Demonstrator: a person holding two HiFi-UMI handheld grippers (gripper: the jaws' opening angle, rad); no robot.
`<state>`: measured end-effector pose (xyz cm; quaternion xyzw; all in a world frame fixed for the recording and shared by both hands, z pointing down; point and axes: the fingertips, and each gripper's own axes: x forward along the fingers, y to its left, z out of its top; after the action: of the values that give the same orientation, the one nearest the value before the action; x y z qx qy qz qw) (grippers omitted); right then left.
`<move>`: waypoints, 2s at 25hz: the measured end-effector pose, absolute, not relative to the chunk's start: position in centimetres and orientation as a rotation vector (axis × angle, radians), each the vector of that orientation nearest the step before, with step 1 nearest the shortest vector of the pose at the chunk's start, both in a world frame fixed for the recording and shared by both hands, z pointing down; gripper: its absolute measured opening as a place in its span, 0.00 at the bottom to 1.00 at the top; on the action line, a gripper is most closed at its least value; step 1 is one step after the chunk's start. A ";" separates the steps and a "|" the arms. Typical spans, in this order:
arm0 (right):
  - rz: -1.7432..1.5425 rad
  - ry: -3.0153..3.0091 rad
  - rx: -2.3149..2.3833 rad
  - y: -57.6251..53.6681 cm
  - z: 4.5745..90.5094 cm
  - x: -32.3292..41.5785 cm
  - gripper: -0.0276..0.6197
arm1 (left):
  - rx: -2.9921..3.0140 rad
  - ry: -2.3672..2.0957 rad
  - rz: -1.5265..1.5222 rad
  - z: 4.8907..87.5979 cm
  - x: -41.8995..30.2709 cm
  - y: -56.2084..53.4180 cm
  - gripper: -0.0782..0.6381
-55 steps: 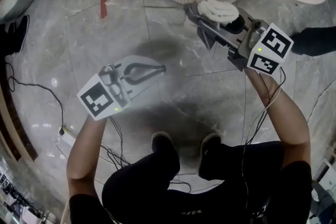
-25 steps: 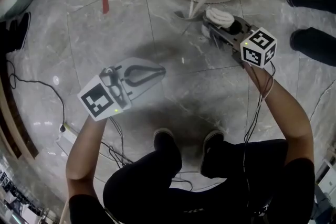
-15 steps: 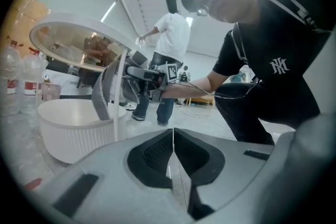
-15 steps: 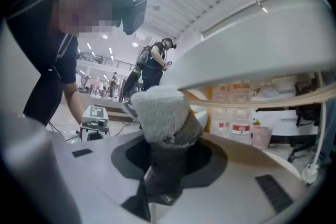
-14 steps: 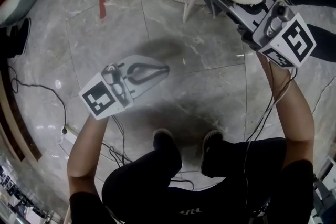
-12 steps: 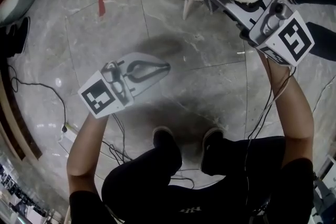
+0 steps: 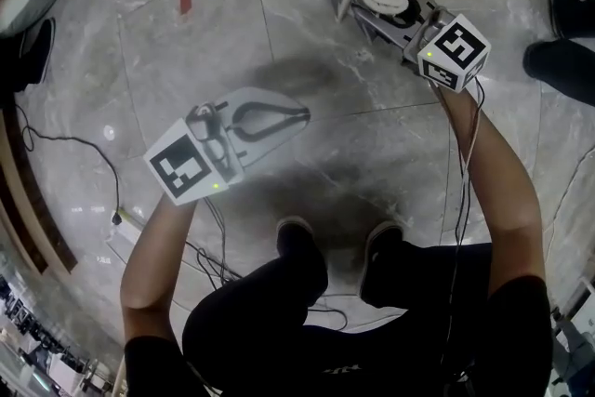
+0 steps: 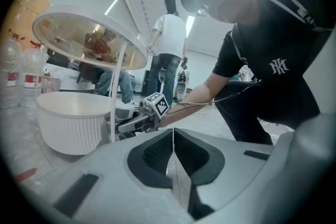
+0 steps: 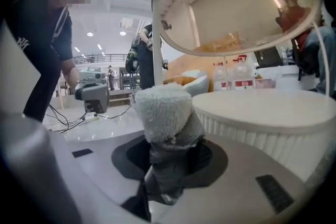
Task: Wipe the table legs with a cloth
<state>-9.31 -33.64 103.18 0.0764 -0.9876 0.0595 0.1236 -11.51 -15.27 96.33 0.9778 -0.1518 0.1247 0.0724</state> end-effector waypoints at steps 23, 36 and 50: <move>0.660 -3.108 0.006 -27.7 84.7 -9.8 0.22 | 2.973 -0.485 0.360 95.0 -12.3 -14.9 0.12; 0.604 -3.138 0.157 -31.7 84.9 -10.1 0.22 | 2.964 -0.454 0.360 95.1 -12.0 -14.7 0.12; 0.776 -3.183 0.252 -31.7 97.7 -10.1 0.22 | 2.904 -0.452 0.367 98.0 -12.5 -13.0 0.12</move>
<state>-10.13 -31.67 97.68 0.0765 -0.9662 0.2354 -0.0722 -12.51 -12.97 98.03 0.9766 -0.1519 0.1234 0.0896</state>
